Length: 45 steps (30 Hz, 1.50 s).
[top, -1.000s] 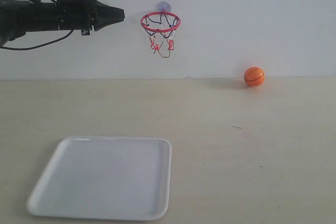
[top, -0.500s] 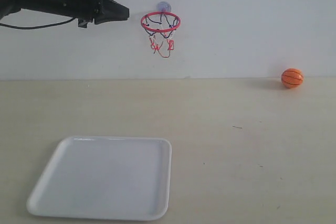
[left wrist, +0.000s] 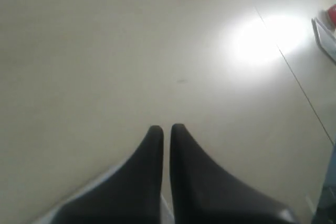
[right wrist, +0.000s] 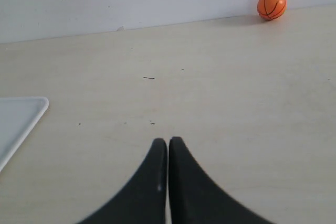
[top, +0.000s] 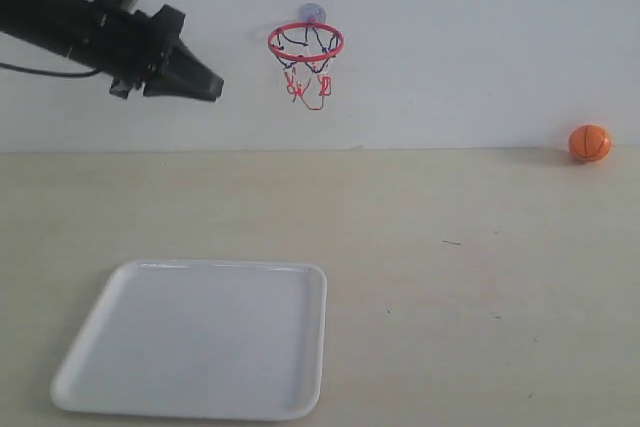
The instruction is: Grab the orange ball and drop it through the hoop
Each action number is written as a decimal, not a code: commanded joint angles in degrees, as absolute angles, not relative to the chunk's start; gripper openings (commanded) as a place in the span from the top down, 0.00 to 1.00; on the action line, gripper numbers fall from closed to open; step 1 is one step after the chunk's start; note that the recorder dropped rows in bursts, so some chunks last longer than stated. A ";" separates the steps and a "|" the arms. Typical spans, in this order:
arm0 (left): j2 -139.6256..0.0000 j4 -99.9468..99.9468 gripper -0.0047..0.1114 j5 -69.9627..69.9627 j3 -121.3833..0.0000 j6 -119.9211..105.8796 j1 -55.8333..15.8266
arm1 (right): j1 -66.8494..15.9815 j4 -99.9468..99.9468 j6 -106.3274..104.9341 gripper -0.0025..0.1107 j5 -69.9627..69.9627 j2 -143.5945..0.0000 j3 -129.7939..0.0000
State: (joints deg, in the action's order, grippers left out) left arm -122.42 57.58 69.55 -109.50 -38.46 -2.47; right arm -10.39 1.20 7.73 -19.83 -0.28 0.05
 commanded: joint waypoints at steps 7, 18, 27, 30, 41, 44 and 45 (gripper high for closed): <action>-96.54 81.73 0.92 69.72 -50.20 -62.45 -2.54 | -10.31 0.98 7.54 0.98 -19.16 0.00 0.00; -77.33 88.23 0.92 69.96 -10.72 -75.11 -2.54 | -10.31 0.98 7.54 0.98 -19.16 0.00 0.00; -74.63 87.19 0.92 69.96 -3.42 -75.11 -2.54 | -10.31 0.98 7.54 0.98 -19.16 0.00 0.00; -74.63 87.19 0.92 69.96 -3.42 -75.11 -2.54 | -10.31 0.98 7.54 0.98 -19.16 0.00 0.00; -61.17 87.64 0.92 69.96 -3.42 -75.11 -2.54 | -10.31 0.98 7.54 0.98 -19.16 0.00 0.00; -52.50 87.23 0.92 69.20 -3.42 -75.11 -2.54 | -10.31 0.98 7.54 0.98 -19.16 0.00 0.00; -49.46 87.53 0.92 67.78 -3.42 -75.11 -2.54 | -10.31 0.98 7.54 0.98 -19.16 0.00 0.00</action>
